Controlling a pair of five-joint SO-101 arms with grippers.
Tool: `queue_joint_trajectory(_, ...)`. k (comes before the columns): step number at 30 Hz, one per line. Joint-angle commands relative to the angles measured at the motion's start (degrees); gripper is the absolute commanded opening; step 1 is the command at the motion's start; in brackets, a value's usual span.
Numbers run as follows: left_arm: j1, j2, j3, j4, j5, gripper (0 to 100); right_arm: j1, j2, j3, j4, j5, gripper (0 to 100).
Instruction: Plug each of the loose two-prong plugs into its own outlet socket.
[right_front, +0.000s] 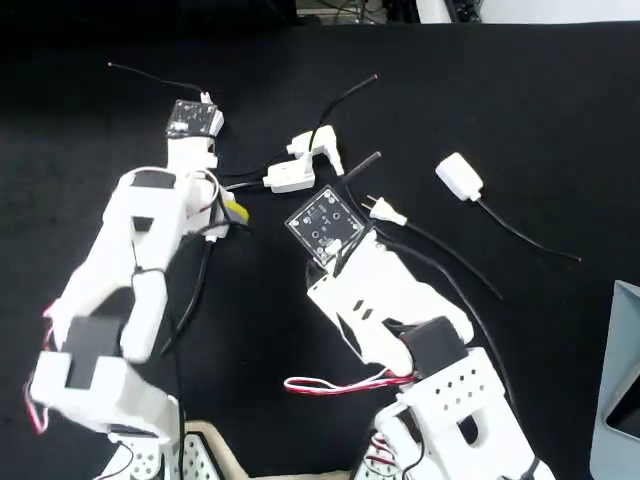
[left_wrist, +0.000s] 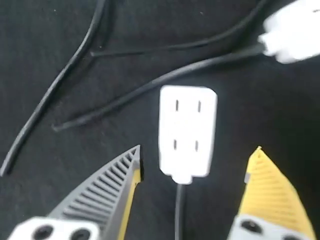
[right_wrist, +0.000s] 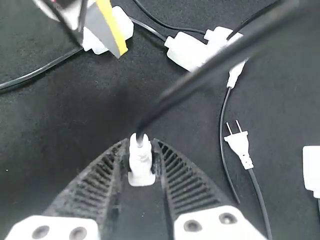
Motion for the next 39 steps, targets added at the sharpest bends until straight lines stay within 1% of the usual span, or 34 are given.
queue_joint_trajectory(1, -2.42, 6.86, -9.10, -0.97, -3.34, 33, 0.70, -0.75, -0.22, -1.23, -0.44, 1.2)
queue_joint_trajectory(3, -2.86, 10.11, -11.38, -0.53, -3.43, 32, 0.70, -0.75, -0.22, -1.23, -0.44, 1.2)
queue_joint_trajectory(6, -2.86, 13.10, -13.49, -0.53, -3.52, 24, 0.70, -0.75, -0.31, -1.23, -0.35, 1.2)
queue_joint_trajectory(9, -2.51, 13.36, -14.02, -0.62, -3.52, 18, 0.70, -0.75, -0.31, -1.23, -0.35, 1.2)
queue_joint_trajectory(13, -2.07, 12.04, -13.85, -0.53, -3.69, 11, 0.70, -0.75, -0.40, -1.23, -0.35, 1.2)
queue_joint_trajectory(14, -1.71, 11.34, -13.58, -0.44, -4.31, 9, 0.70, -0.75, -0.40, -1.23, -0.35, 1.2)
queue_joint_trajectory(17, 0.04, 8.53, -10.77, -0.44, -9.32, 3, 0.70, -0.84, -0.40, -1.23, -0.44, 1.2)
queue_joint_trajectory(20, 2.33, 3.16, -5.14, -0.44, -11.52, 3, 0.70, -0.84, -0.48, -1.23, -0.53, 1.2)
queue_joint_trajectory(29, 9.36, -18.55, 16.31, -0.70, -11.87, 3, 0.70, -1.19, -0.48, -0.97, -0.62, 1.2)
queue_joint_trajectory(33, 14.02, -26.11, 26.42, -0.53, -19.52, 3, 0.70, -1.19, -0.48, -0.97, -0.62, 1.2)
queue_joint_trajectory(37, 15.87, -31.47, 33.10, -0.79, -23.38, 4, 2.73, -1.19, -0.48, -1.23, -0.62, 1.2)
queue_joint_trajectory(38, 15.87, -32.53, 34.15, -0.53, -24.44, 6, 3.43, -1.19, -0.48, -1.23, -0.53, 1.2)
queue_joint_trajectory(39, 15.87, -33.32, 35.12, -0.35, -25.14, 11, 3.87, -1.19, -0.57, -1.23, -0.53, 1.2)
